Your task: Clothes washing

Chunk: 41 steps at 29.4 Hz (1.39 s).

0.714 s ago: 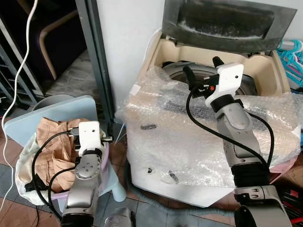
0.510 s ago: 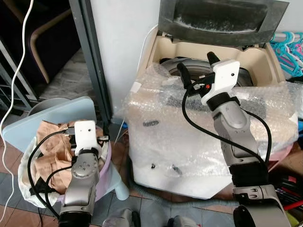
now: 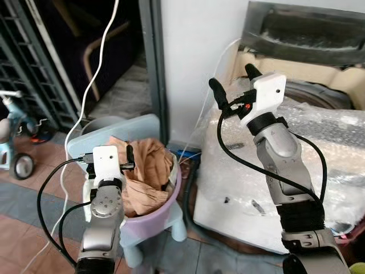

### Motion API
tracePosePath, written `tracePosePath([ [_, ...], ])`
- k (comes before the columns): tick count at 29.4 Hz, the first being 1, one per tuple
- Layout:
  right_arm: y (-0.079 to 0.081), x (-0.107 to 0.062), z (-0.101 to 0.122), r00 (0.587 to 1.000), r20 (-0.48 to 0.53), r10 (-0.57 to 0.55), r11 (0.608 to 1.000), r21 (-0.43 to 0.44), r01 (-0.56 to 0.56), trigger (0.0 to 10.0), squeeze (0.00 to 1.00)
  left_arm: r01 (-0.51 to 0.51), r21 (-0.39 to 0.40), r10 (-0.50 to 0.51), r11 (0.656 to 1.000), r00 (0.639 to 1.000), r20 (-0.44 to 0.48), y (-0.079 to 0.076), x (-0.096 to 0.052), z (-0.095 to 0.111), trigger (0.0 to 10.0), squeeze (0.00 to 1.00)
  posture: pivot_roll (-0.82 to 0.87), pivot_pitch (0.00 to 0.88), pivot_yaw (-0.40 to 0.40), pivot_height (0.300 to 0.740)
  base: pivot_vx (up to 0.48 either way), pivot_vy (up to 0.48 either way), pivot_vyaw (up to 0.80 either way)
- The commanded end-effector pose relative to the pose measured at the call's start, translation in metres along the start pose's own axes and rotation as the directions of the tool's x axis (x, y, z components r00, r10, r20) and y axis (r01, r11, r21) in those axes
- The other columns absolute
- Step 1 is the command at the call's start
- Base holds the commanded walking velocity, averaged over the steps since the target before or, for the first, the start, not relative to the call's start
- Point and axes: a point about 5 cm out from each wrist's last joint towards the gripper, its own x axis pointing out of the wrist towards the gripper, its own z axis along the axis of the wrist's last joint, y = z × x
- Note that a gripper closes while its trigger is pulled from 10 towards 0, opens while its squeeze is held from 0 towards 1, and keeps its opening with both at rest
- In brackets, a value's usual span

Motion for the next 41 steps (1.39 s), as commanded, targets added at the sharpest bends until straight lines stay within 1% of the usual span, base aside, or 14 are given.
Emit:
tracePosePath([
  [1,0.007,0.003,0.003,1.0,0.009,0.028,1.0,0.014,-0.028,10.0,0.0,-0.05,0.029,0.05,0.998,0.999,0.009,0.008,0.002,0.001,10.0,0.0,0.04,0.0,-0.014,0.74,0.0,0.0,0.79],
  [4,0.013,0.001,-0.005,0.998,-0.032,0.051,0.998,0.027,-0.05,10.0,0.0,-0.098,0.058,0.1,0.993,0.995,-0.027,0.017,0.002,-0.005,10.0,0.0,0.04,0.0,-0.012,0.74,0.0,0.0,0.79],
  [11,0.02,-0.005,-0.036,0.986,-0.167,0.024,0.998,0.058,-0.015,10.0,0.0,-0.101,0.065,0.105,0.993,0.993,-0.058,0.021,-0.003,-0.01,10.0,0.0,0.06,0.02,-0.015,0.74,0.0,0.0,0.76],
  [13,0.026,-0.01,-0.052,0.967,-0.25,0.044,0.996,0.086,-0.023,10.0,0.0,-0.09,0.068,0.095,0.994,0.993,-0.072,0.021,-0.008,-0.012,10.0,0.0,0.07,0.032,-0.014,0.74,0.0,0.0,0.63],
  [18,0.037,-0.024,-0.076,0.93,-0.356,0.095,0.993,0.105,-0.061,10.0,0.0,-0.042,0.082,0.049,0.996,0.996,-0.08,0.019,-0.018,-0.014,10.0,0.0,0.09,0.068,0.001,0.74,0.0,0.0,0.32],
  [20,0.04,-0.038,-0.092,0.89,-0.439,0.122,0.992,0.08,-0.097,10.0,0.0,0.014,0.085,-0.009,0.996,0.998,-0.061,0.015,-0.023,-0.01,10.0,0.0,0.1,0.086,0.006,0.74,0.0,0.0,0.0],
  [21,0.04,-0.038,-0.092,0.89,-0.439,0.122,0.992,0.08,-0.097,10.0,0.0,0.014,0.085,-0.009,0.996,0.998,-0.061,0.015,-0.023,-0.01,10.0,0.0,0.1,0.086,0.006,0.74,0.0,0.0,0.0],
  [23,0.039,-0.047,-0.102,0.855,-0.503,0.129,0.991,0.103,-0.089,10.0,0.0,0.058,0.092,-0.054,0.994,0.997,-0.048,0.012,-0.026,-0.007,10.0,0.0,0.1,0.1,0.009,0.74,0.0,0.0,0.0],
  [24,0.036,-0.061,-0.116,0.794,-0.594,0.127,0.99,0.126,-0.065,10.0,0.0,0.093,0.109,-0.089,0.99,0.995,-0.038,0.011,-0.031,-0.004,10.0,0.0,0.12,0.131,0.004,0.74,0.0,0.0,0.0],
  [26,0.033,-0.071,-0.128,0.739,-0.663,0.119,0.991,0.126,-0.046,10.0,0.0,0.109,0.109,-0.106,0.988,0.994,-0.038,0.011,-0.036,-0.002,10.0,0.0,0.13,0.149,0.003,0.74,0.0,0.0,0.0],
  [27,0.033,-0.073,-0.13,0.729,-0.675,0.116,0.992,0.12,-0.047,10.0,0.0,0.113,0.106,-0.11,0.988,0.993,-0.039,0.011,-0.037,-0.001,10.0,0.0,0.13,0.155,0.002,0.74,0.0,0.0,0.0],
  [32,0.039,-0.074,-0.137,0.712,-0.696,0.093,0.989,0.146,0.014,10.0,0.0,0.163,0.097,-0.159,0.982,0.986,-0.051,0.011,-0.045,0.001,10.0,0.0,0.15,0.199,-0.004,0.74,0.0,0.0,0.0],
  [37,0.059,-0.063,-0.135,0.727,-0.683,0.064,0.973,0.204,0.107,10.0,0.0,0.199,0.12,-0.188,0.973,0.977,-0.101,0.013,-0.053,0.002,10.0,0.0,0.16,0.259,-0.002,0.74,0.0,0.0,0.0],
  [41,0.073,-0.051,-0.129,0.754,-0.654,0.064,0.965,0.235,0.121,10.0,0.0,0.192,0.114,-0.178,0.975,0.976,-0.125,0.014,-0.049,0.002,10.0,0.0,0.16,0.284,-0.005,0.74,0.0,0.0,0.0],
])
